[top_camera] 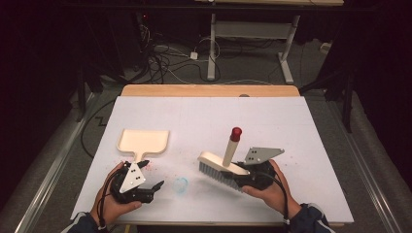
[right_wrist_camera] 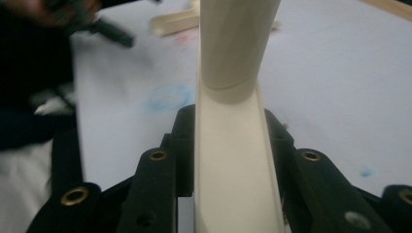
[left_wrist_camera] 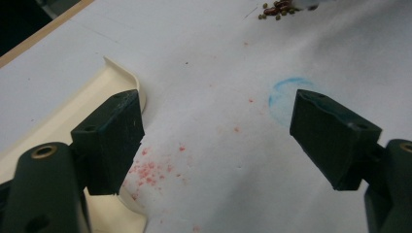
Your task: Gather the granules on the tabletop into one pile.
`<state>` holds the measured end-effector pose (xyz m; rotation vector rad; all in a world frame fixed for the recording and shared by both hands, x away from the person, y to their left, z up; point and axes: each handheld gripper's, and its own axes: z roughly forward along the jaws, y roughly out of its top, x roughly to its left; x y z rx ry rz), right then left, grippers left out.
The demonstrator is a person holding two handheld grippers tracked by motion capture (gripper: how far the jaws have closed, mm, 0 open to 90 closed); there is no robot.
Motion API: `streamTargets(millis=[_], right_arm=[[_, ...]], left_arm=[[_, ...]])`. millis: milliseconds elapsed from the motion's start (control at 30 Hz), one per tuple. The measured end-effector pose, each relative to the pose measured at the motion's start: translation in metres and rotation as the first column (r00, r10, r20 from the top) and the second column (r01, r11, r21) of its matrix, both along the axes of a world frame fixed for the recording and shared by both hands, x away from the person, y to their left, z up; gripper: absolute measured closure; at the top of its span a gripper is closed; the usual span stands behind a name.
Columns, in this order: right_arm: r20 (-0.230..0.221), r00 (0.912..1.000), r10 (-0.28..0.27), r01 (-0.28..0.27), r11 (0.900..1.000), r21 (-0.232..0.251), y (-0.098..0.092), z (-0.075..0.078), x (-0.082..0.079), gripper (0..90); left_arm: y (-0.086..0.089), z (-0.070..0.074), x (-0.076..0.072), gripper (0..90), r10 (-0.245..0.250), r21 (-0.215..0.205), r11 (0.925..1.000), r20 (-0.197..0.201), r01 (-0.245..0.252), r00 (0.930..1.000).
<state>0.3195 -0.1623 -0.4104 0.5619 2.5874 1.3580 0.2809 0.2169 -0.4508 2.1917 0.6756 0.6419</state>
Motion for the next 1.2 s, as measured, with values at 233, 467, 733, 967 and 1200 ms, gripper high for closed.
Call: streamTargets(millis=[233, 467, 733, 967, 1200], right_arm=[[0.008, 0.9754, 0.22, -0.218, 0.97, -0.112, -0.009, -0.013, -0.012, 67.8], [0.002, 0.9681, 0.25, -0.249, 0.965, -0.087, -0.022, -0.021, 0.011, 67.7], [0.036, 0.9591, 0.281, -0.277, 0.958, -0.076, -0.013, -0.024, 0.044, 67.5], [0.063, 0.9609, 0.269, -0.265, 0.962, -0.073, -0.007, -0.02, 0.052, 67.8], [0.116, 0.9727, 0.201, -0.197, 0.979, -0.048, -0.009, -0.006, 0.039, 67.8]], left_arm=[[-0.002, 0.0, 0.0, 19.4, -0.002, 0.008, 1.0, -0.004, 0.002, 1.0], [-0.002, -0.001, 0.002, 19.4, -0.003, 0.013, 0.9999, -0.011, 0.003, 0.9999], [-0.005, -0.003, 0.003, 19.4, -0.01, 0.017, 0.9998, -0.014, 0.01, 0.9998], [-0.005, -0.004, 0.004, 19.4, -0.012, 0.017, 0.9998, -0.019, 0.012, 0.9998], [-0.006, -0.003, 0.003, 19.4, -0.015, 0.018, 0.9997, -0.014, 0.015, 0.9998]])
